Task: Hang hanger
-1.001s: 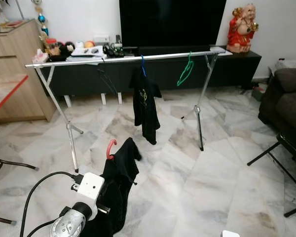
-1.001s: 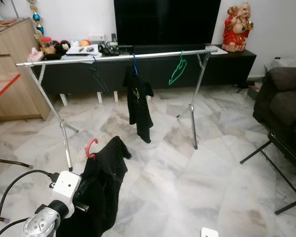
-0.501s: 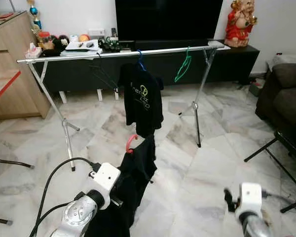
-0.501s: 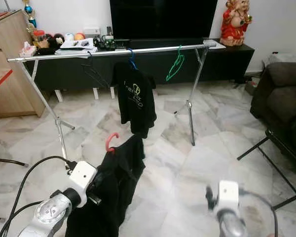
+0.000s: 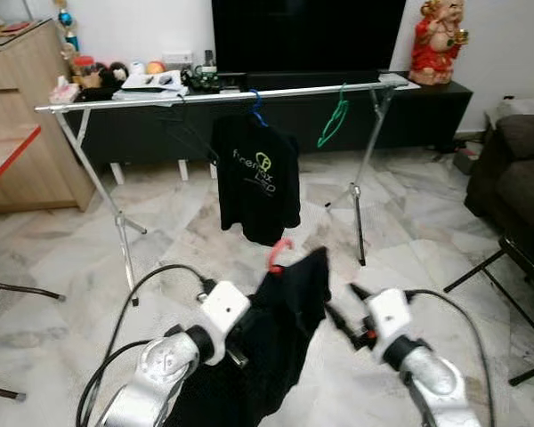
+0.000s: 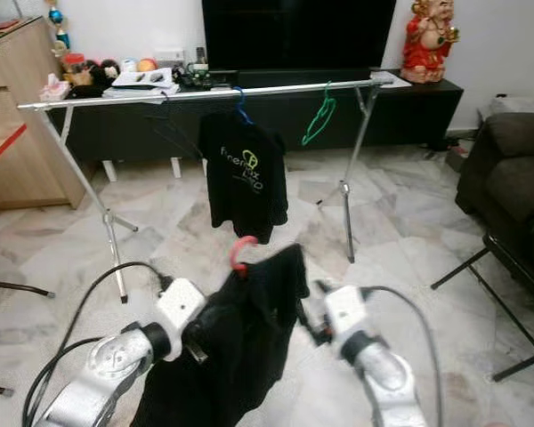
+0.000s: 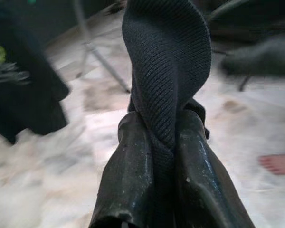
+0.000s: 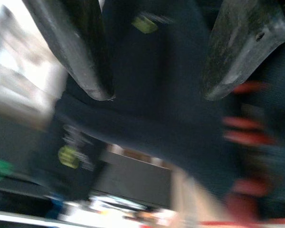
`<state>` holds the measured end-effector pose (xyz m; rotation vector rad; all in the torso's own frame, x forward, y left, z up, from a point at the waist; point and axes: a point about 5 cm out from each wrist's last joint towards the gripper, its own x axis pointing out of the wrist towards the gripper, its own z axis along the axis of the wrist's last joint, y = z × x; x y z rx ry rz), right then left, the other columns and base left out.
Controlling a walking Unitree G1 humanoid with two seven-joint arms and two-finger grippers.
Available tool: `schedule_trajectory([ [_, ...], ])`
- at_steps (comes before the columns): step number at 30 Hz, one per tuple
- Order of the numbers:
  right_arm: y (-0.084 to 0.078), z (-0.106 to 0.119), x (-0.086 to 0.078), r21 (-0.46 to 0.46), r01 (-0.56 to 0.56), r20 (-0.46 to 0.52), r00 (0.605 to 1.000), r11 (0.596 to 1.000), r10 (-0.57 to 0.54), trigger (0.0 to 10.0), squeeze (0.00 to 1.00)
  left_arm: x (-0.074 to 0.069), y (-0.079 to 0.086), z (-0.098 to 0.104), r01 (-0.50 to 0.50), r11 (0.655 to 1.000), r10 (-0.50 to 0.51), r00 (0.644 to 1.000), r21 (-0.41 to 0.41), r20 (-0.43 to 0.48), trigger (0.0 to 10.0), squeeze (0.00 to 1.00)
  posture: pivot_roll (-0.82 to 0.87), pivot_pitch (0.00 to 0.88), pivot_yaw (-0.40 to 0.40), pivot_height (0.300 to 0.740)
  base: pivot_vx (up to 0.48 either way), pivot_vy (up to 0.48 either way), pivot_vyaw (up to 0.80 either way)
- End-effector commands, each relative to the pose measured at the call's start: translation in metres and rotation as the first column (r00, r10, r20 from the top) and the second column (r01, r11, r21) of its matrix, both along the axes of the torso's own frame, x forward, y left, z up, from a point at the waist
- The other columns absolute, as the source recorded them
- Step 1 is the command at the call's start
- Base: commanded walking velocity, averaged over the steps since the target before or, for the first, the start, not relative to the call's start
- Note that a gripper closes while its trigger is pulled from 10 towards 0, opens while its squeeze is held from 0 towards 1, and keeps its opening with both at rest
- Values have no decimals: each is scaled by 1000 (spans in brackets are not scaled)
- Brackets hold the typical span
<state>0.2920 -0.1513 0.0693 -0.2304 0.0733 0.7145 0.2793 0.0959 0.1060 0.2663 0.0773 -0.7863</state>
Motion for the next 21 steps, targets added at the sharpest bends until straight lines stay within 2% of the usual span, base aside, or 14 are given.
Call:
schedule_trajectory([
  [1, 3, 5, -3, -42, -64, 6, 998, 997, 64, 10000, 0, 2, -9, 18, 63, 998, -61, 997, -22, 53, 10000, 0, -18, 0, -9, 740, 0, 0, 0],
  [5, 8, 10, -7, -96, -115, 16, 993, 989, 117, 10000, 0, 4, -18, 25, 117, 992, -115, 992, -37, 53, 10000, 0, -25, 0, -11, 740, 0, 0, 0],
  [7, 6, 15, -6, -140, -72, 41, 996, 988, 78, 10000, 0, 5, -25, 32, 157, 986, -154, 986, -59, 56, 10000, 0, -29, 0, -12, 740, 0, 0, 0],
  [10, 3, 19, -4, -158, -11, 57, 998, 987, 21, 10000, 0, 6, -26, 33, 168, 984, -165, 985, -61, 55, 10000, 0, -28, 0, -14, 740, 0, 0, 0],
  [11, -1, 22, -3, -157, 45, 63, 997, 987, -35, 10000, 0, 6, -26, 33, 173, 983, -170, 984, -60, 53, 10000, 0, -26, 0, -17, 740, 0, 0, 0],
  [12, -1, 22, -3, -157, 45, 63, 997, 987, -35, 10000, 0, 6, -26, 33, 173, 983, -170, 984, -60, 53, 10000, 0, -26, 0, -17, 740, 0, 0, 0],
  [14, -4, 26, -5, -137, 115, 52, 993, 984, -109, 10000, 0, 7, -24, 32, 169, 984, -167, 985, -56, 49, 10000, 0, -30, 0, -20, 740, 0, 0, 0],
  [17, -4, 27, -6, -135, 128, 52, 991, 982, -122, 10000, 0, 8, -23, 32, 165, 985, -163, 985, -55, 49, 10000, 0, -30, 0, -23, 740, 0, 0, 0],
  [21, -6, 27, -14, -97, 194, 43, 981, 976, -190, 10000, 0, 16, -19, 38, 124, 990, -120, 990, -64, 68, 10000, 0, -33, 0, -25, 740, 0, 0, 0],
])
